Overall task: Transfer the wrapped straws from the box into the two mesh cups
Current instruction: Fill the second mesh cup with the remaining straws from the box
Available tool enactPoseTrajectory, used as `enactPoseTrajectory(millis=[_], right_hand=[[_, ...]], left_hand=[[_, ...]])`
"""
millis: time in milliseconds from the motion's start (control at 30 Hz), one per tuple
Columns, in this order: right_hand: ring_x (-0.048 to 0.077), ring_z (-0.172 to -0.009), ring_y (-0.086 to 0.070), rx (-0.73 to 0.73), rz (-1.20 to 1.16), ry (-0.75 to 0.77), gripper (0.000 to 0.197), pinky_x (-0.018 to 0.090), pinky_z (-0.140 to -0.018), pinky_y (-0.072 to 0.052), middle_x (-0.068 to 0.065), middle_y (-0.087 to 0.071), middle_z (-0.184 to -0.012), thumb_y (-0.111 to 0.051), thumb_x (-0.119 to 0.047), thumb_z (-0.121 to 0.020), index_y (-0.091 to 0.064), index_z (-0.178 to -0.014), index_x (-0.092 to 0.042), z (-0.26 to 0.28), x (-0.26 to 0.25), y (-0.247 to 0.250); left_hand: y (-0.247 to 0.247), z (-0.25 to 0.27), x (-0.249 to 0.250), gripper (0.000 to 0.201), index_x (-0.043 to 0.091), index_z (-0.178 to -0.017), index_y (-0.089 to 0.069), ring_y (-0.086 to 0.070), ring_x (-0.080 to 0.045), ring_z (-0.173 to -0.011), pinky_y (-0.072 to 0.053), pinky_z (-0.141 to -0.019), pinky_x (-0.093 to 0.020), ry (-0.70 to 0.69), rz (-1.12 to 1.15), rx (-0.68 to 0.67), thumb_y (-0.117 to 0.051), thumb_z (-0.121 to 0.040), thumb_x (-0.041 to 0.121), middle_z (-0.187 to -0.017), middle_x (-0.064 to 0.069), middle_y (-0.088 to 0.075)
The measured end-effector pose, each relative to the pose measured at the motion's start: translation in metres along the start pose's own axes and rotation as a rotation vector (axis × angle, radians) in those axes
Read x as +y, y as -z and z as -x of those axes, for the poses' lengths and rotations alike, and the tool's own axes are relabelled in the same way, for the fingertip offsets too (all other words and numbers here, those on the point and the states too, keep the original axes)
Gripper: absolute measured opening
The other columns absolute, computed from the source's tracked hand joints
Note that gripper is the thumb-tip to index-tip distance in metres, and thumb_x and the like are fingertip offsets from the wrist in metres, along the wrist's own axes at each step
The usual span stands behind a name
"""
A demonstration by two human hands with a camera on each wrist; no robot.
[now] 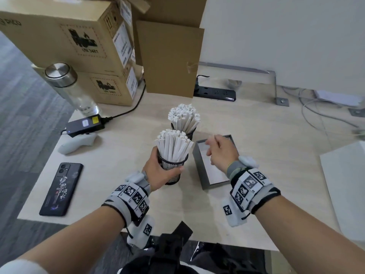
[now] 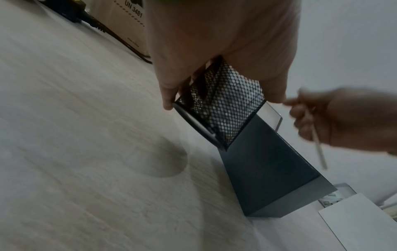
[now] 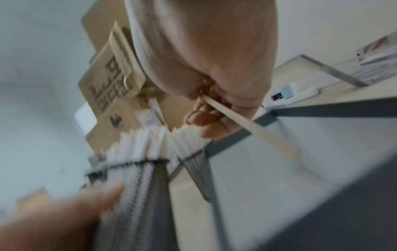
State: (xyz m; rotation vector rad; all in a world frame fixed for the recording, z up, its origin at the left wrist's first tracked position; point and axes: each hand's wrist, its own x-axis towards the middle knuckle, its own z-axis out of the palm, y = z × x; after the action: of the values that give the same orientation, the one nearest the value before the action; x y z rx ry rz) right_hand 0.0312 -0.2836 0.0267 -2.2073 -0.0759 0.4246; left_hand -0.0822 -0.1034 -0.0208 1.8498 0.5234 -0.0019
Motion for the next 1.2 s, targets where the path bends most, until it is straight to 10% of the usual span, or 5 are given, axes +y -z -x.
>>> enactPoseTrajectory(millis=[367,633,767,867,1200], right_hand=[[0.023,-0.08,-0.066,-0.013,-0.706,0.205,0.024,0.035,-0.081,-0.056,0.009,-0.067,-0.076,-0.038,-0.01,-0.102,-0.056,-0.087,-0.01,0.018,-0.104,-0.018],[-0.008,-0.082,-0.057,0.162,-0.327,0.344,0.011,0.015,-0.079,-0.047,-0.01,-0.064,-0.094,-0.054,-0.012,-0.094,-0.063,-0.1,-0.016,0.014,-0.073,-0.035],[0.016,-0.094,-0.057,0.09,0.204,0.278,0.023,0.033,-0.083,-0.048,0.002,-0.057,-0.107,-0.064,-0.026,-0.085,-0.056,-0.106,-0.02,0.012,-0.027,-0.037],[0.029,-0.103,-0.055,-0.061,0.584,0.124,0.044,0.036,-0.083,-0.048,0.007,-0.047,-0.12,-0.065,-0.028,-0.083,-0.041,-0.119,-0.024,0.016,0.005,-0.04],[0.036,-0.105,-0.054,0.136,0.592,-0.063,0.053,0.038,-0.08,-0.045,0.015,-0.051,-0.127,-0.056,-0.015,-0.085,-0.037,-0.135,-0.017,-0.019,0.019,-0.013]], left_hand=[[0.004,-0.006,0.002,0.078,0.031,-0.121,-0.041,-0.061,0.006,-0.095,-0.051,-0.078,-0.021,0.009,0.017,-0.05,-0.088,-0.06,0.032,-0.106,0.018,-0.062],[0.027,-0.013,-0.006,0.083,0.032,-0.121,-0.037,-0.06,-0.001,-0.099,-0.053,-0.081,-0.027,0.009,0.038,-0.006,-0.088,-0.055,0.036,-0.108,0.019,-0.06],[0.038,-0.019,-0.01,0.074,0.023,-0.116,-0.039,-0.059,0.009,-0.074,-0.048,-0.057,-0.007,0.003,0.093,0.027,-0.09,-0.062,0.014,-0.097,0.013,-0.058],[0.042,-0.025,-0.012,0.083,0.026,-0.111,-0.039,-0.057,0.004,-0.092,-0.048,-0.072,-0.015,-0.013,0.015,0.076,-0.091,-0.048,0.041,-0.111,0.002,-0.051],[0.048,-0.055,0.0,0.066,0.023,-0.104,-0.046,-0.054,0.011,-0.075,-0.042,-0.056,-0.001,-0.018,0.085,0.105,-0.09,-0.059,0.002,-0.091,0.018,-0.054]])
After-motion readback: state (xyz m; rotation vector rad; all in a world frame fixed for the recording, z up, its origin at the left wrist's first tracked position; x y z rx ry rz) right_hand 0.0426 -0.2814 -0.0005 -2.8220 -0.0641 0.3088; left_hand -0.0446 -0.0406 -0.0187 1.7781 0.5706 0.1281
